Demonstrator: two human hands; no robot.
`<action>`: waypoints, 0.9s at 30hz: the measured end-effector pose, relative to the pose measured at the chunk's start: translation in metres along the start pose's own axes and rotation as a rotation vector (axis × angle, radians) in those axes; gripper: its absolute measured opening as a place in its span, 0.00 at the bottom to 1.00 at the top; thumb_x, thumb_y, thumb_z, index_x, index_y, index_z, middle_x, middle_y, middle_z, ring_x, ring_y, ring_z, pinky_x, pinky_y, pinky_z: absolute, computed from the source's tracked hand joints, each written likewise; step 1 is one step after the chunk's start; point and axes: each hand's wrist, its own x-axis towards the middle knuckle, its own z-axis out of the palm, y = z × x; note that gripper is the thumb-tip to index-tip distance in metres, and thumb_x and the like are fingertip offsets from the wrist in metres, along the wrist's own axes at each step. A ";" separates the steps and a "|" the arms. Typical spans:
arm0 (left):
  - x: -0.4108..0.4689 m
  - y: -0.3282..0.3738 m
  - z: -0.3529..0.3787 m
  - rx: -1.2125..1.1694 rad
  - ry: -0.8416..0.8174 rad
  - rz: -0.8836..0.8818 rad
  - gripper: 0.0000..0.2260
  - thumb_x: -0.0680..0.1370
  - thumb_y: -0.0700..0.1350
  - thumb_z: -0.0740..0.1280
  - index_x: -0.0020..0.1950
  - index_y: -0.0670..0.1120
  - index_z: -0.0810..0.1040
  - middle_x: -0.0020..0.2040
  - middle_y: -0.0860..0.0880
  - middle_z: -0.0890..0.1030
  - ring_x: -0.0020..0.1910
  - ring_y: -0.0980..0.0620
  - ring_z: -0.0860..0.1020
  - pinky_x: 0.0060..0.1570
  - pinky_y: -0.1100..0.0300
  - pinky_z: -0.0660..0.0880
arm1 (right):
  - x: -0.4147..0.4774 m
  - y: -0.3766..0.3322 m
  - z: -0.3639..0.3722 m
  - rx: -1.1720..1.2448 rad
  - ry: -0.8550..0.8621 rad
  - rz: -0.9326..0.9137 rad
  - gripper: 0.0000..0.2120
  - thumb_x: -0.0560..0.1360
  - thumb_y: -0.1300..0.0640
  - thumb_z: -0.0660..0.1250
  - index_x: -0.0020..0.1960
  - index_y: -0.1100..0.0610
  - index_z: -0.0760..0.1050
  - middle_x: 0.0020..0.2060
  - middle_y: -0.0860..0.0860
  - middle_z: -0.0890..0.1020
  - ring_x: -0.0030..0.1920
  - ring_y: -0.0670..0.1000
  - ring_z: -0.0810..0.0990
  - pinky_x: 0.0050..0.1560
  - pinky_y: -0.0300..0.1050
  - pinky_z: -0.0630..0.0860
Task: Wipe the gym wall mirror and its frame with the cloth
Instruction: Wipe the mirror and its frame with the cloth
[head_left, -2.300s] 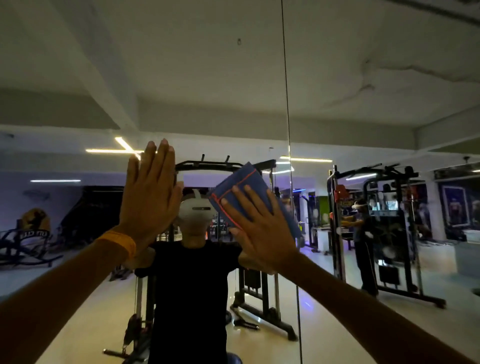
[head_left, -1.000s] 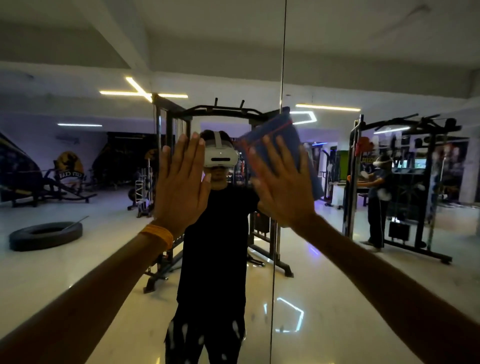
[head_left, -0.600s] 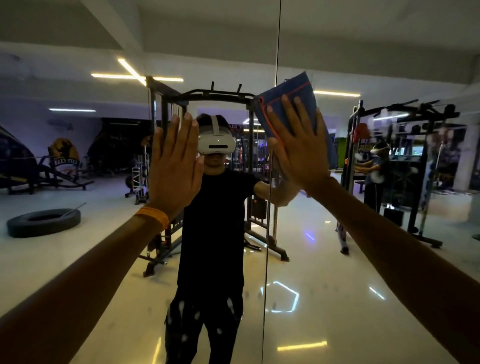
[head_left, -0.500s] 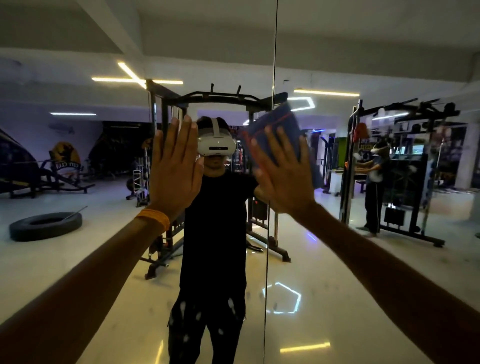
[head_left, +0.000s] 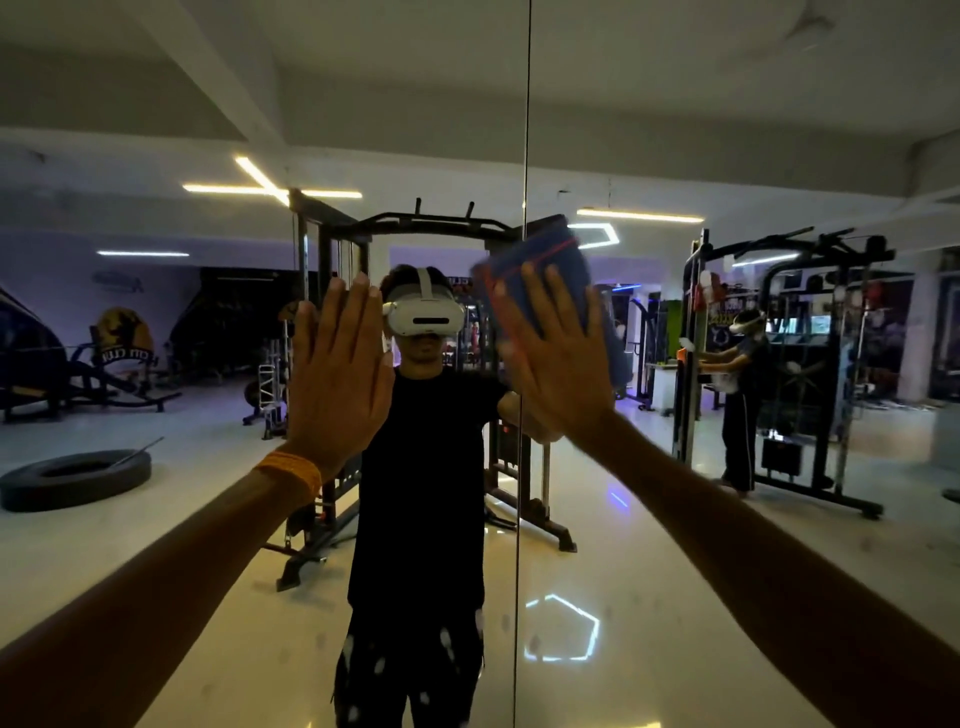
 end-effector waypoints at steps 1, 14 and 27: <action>0.003 0.001 -0.001 -0.014 0.008 0.003 0.29 0.85 0.50 0.52 0.83 0.38 0.55 0.84 0.39 0.54 0.83 0.38 0.52 0.80 0.35 0.49 | -0.021 -0.008 0.004 0.001 -0.016 -0.087 0.27 0.86 0.43 0.49 0.83 0.49 0.53 0.83 0.55 0.54 0.83 0.58 0.50 0.81 0.63 0.39; 0.073 0.031 0.017 0.073 -0.057 0.034 0.31 0.85 0.55 0.50 0.85 0.41 0.50 0.85 0.40 0.50 0.84 0.39 0.48 0.81 0.37 0.46 | 0.029 0.023 -0.005 -0.054 0.054 0.147 0.28 0.86 0.41 0.43 0.83 0.51 0.53 0.82 0.54 0.52 0.83 0.59 0.51 0.80 0.66 0.49; 0.072 0.030 0.020 0.088 -0.016 0.059 0.31 0.85 0.57 0.46 0.84 0.42 0.45 0.85 0.40 0.49 0.84 0.39 0.47 0.81 0.38 0.45 | 0.062 0.055 -0.015 -0.028 0.023 0.256 0.30 0.86 0.39 0.42 0.84 0.51 0.53 0.83 0.56 0.55 0.83 0.58 0.52 0.81 0.63 0.45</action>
